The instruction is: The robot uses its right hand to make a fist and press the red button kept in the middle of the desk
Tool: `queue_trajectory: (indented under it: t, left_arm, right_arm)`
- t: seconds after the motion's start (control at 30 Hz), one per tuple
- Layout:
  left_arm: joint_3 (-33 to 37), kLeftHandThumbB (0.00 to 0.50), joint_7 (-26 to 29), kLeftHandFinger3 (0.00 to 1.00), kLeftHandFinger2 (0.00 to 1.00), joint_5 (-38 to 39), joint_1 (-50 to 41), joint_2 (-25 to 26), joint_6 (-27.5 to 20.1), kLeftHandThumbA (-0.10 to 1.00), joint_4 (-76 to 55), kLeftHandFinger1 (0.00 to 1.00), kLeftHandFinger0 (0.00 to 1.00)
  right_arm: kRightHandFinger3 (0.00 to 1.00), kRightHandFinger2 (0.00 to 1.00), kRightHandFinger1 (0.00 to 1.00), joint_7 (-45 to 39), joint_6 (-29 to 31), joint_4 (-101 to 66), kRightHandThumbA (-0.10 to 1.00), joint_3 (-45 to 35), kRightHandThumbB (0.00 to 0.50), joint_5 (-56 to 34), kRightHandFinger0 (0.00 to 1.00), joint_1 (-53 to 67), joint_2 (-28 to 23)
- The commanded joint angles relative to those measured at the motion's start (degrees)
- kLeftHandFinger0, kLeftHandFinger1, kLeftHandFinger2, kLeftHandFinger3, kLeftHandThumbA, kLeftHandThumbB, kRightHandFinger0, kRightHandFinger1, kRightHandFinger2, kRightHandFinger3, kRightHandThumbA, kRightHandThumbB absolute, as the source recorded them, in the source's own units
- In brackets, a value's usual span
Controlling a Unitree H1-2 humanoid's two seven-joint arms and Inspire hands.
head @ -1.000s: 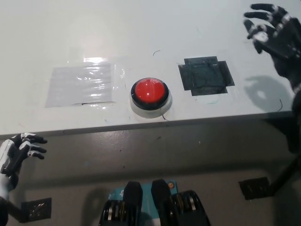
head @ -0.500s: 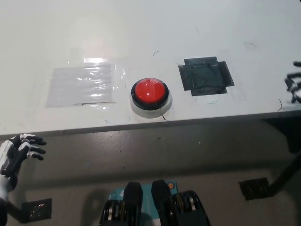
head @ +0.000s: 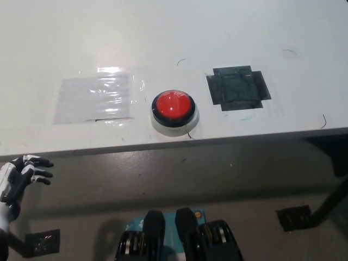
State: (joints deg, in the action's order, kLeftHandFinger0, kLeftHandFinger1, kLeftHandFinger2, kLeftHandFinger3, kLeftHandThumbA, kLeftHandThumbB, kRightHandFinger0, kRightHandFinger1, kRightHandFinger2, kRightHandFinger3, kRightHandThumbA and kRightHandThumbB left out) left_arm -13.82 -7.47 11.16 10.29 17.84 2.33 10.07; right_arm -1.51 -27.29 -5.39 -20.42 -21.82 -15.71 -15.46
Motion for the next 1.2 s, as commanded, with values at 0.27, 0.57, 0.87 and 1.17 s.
queue_trajectory:
  t: [0.27,0.57,0.87,1.17]
  left_arm:
    - [-0.92,0.015,0.36,0.47,0.48,1.02,0.4,0.05,-1.76,0.58,-0.24,0.42,0.41]
    - [-1.58,0.025,0.59,0.43,0.44,2.41,0.45,-0.93,-1.01,0.55,-0.52,0.39,0.36]
    - [-1.21,0.034,0.15,0.43,0.42,1.49,0.41,-0.55,-2.17,0.59,-0.07,0.36,0.33]
    - [-1.31,0.011,0.08,0.45,0.47,1.95,0.31,-0.87,-2.14,0.56,-0.15,0.41,0.38]
  right_arm:
    - [0.58,0.44,0.33,1.57,0.36,0.3,0.64,-0.93,0.154,-1.53,0.27,-2.61,-1.62]
    - [0.57,0.41,0.32,1.58,0.36,0.59,0.63,-0.78,0.161,-3.85,0.24,-3.38,-2.22]
    - [0.57,0.41,0.29,1.76,0.36,0.36,0.62,-0.28,0.156,-4.39,0.21,-3.35,-2.46]
    - [0.55,0.4,0.3,2.28,0.36,0.4,0.62,0.08,0.165,-4.67,0.23,-3.55,-2.99]
